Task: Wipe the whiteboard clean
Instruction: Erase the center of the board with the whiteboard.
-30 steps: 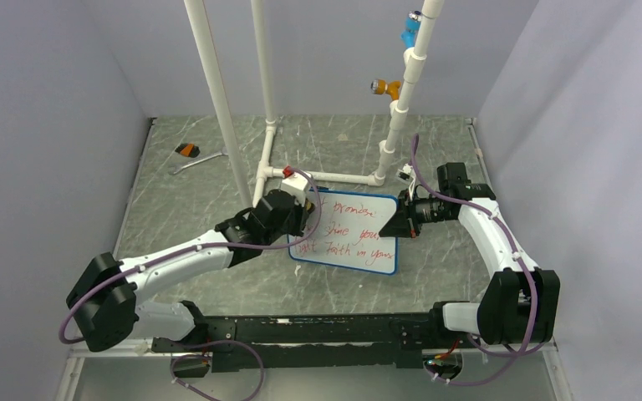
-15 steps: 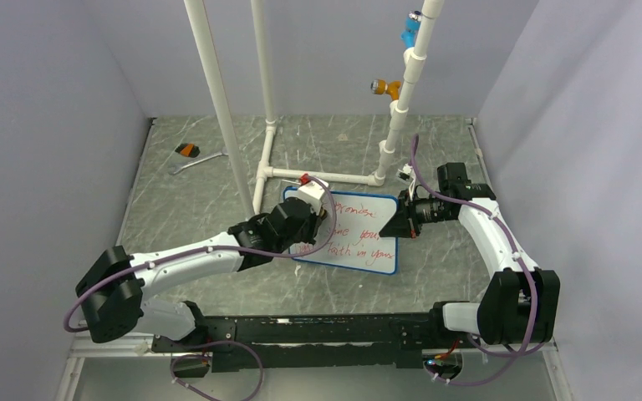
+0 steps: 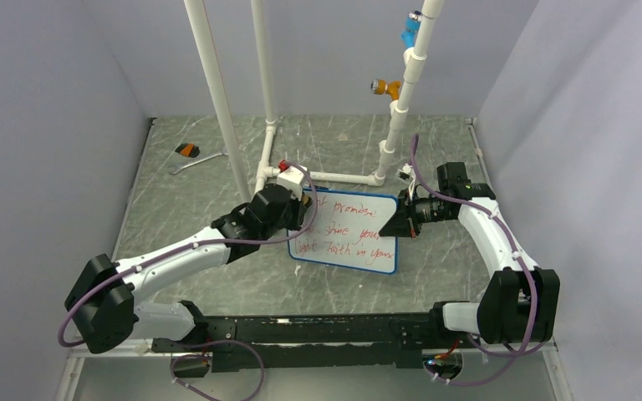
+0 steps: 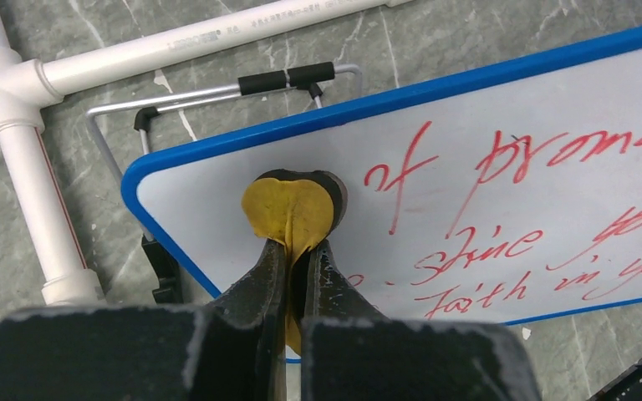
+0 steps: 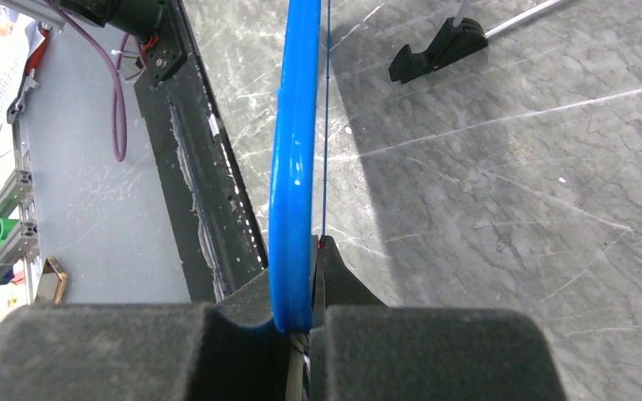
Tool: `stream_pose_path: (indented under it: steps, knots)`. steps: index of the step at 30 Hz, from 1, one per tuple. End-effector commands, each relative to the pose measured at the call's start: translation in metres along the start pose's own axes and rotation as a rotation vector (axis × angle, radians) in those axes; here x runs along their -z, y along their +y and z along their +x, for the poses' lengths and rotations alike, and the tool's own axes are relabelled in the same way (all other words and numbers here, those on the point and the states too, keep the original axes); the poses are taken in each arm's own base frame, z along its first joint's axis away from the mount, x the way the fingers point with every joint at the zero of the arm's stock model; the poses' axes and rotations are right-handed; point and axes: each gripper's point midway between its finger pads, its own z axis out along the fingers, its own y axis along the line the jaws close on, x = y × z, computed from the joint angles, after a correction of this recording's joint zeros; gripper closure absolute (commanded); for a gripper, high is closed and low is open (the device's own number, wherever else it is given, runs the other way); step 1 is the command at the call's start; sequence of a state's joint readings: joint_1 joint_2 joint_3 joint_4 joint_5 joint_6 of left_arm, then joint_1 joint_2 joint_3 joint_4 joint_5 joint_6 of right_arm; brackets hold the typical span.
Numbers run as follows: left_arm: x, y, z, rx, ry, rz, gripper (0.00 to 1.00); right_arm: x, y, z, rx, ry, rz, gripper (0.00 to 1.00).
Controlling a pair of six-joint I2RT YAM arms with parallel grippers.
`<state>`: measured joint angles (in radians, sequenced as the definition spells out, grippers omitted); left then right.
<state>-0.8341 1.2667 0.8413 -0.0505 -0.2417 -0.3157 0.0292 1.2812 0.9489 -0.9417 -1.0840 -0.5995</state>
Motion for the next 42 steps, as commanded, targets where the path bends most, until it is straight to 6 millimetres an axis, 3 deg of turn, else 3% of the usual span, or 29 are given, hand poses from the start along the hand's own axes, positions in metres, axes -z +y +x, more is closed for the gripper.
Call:
stream_pose_path:
  steps: [1, 4, 7, 11, 15, 17, 20, 27, 29, 33, 38, 40, 42]
  knots:
    - [0.004, -0.029, -0.011, -0.017, -0.04, 0.068, 1.0, 0.0, 0.008, -0.003, 0.053, 0.011, -0.025, 1.0]
    - [0.004, -0.051, -0.009, -0.04, -0.032, 0.105, 1.0, 0.0, 0.008, -0.003, 0.051, 0.013, -0.026, 1.0]
    - [0.001, -0.055, -0.007, -0.046, -0.025, 0.104, 1.0, 0.0, 0.008, -0.003, 0.051, 0.014, -0.027, 1.0]
    - [-0.002, -0.037, -0.009, -0.055, -0.032, 0.044, 1.0, 0.0, 0.009, -0.003, 0.055, 0.011, -0.027, 1.0]
    - [-0.005, 0.001, -0.01, -0.007, -0.033, -0.032, 1.0, 0.001, 0.009, -0.003, 0.058, 0.01, -0.028, 1.0]
    - [-0.002, 0.006, -0.013, 0.001, -0.042, -0.034, 1.0, 0.001, 0.009, -0.003, 0.058, 0.009, -0.026, 1.0]
    - [0.001, -0.004, -0.017, 0.006, -0.048, 0.016, 1.0, 0.0, 0.009, -0.003, 0.055, 0.011, -0.028, 1.0]
    - [0.003, -0.059, -0.013, -0.037, -0.037, 0.124, 1.0, 0.0, 0.008, -0.003, 0.05, 0.014, -0.028, 1.0]
    - [0.002, -0.064, -0.012, -0.045, -0.036, 0.124, 1.0, 0.0, 0.008, -0.003, 0.049, 0.014, -0.03, 1.0]
    - [-0.003, -0.044, -0.014, -0.062, -0.042, 0.037, 1.0, 0.0, 0.008, -0.003, 0.053, 0.012, -0.029, 1.0]
    - [-0.004, 0.001, -0.019, -0.006, -0.051, -0.052, 1.0, 0.0, 0.009, -0.003, 0.056, 0.012, -0.029, 1.0]
    - [-0.001, 0.004, -0.021, -0.001, -0.059, -0.046, 1.0, 0.001, 0.009, -0.003, 0.057, 0.011, -0.029, 1.0]
    - [0.0, -0.005, -0.022, 0.001, -0.057, 0.002, 1.0, 0.0, 0.009, -0.003, 0.057, 0.012, -0.03, 1.0]
